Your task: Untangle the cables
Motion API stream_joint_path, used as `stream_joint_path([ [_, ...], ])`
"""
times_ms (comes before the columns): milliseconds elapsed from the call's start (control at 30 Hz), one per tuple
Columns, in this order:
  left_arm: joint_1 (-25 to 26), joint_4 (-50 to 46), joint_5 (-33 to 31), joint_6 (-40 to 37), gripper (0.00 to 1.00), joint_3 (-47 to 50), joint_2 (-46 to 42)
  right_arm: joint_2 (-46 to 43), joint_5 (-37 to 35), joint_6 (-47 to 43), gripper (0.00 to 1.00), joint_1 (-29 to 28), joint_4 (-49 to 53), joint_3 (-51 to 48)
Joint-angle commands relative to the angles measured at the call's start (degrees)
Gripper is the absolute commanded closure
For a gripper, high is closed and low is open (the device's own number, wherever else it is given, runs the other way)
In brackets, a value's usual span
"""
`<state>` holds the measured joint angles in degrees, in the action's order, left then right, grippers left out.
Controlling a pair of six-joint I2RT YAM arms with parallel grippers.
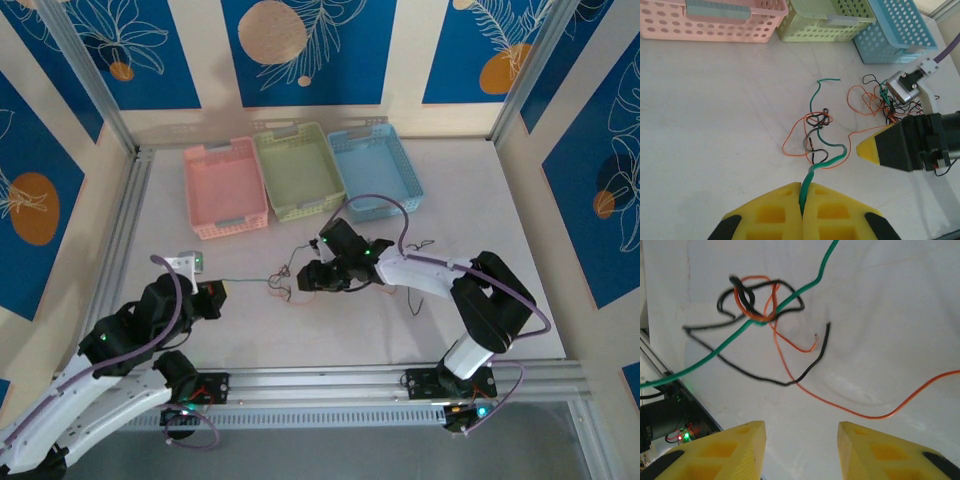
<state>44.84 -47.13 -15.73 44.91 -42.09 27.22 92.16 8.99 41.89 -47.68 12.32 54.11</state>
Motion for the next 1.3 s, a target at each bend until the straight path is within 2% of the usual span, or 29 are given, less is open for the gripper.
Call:
stream_joint_path([
  [0, -0.48, 1.83, -1.37, -1.19, 1.0, -0.02, 2.12, -0.12, -0.89, 1.26, 0.57, -2.94, -4.37, -1.74],
  [267, -1.22, 2.05, -5.27, -3.66, 1.0, -1.01, 5.9, 5.17, -3.04, -0.05, 0.56, -4.49, -2.81, 2.01],
  [500, -1.91, 2.15, -5.6, -5.47, 1.0, -2.5, 7.92, 7.65, -2.22, -1.81, 0.55, -1.97, -2.2, 5.26],
  [667, -2.28, 2.04, -6.51, -6.3, 1.0, -3.0, 7.94, 9.79, 1.27, -0.36, 0.56, 0.04, -5.33, 5.54],
  [800, -2.46, 2.9, -5.36, -6.65, 1.0, -2.91, 8.08, 9.14, 0.19, -0.3, 0.56, 0.58, -4.69, 5.49],
  [1000, -2.55, 3.72, -4.21, -7.29, 1.0, -2.72, 7.93, 3.72, -4.42, 4.78, 0.58, 1.59, 0.73, 4.11],
  [1133, -2.49, 4.13, -4.14, -7.37, 1.0, -2.02, 7.63, -0.41, -8.5, 11.87, 0.57, 0.9, 1.94, 0.48],
  [1267, -2.65, 4.51, -3.9, -7.5, 1.0, -1.69, 7.6, 1.12, -8.69, 17.74, 0.57, 0.61, 0.55, -1.48],
])
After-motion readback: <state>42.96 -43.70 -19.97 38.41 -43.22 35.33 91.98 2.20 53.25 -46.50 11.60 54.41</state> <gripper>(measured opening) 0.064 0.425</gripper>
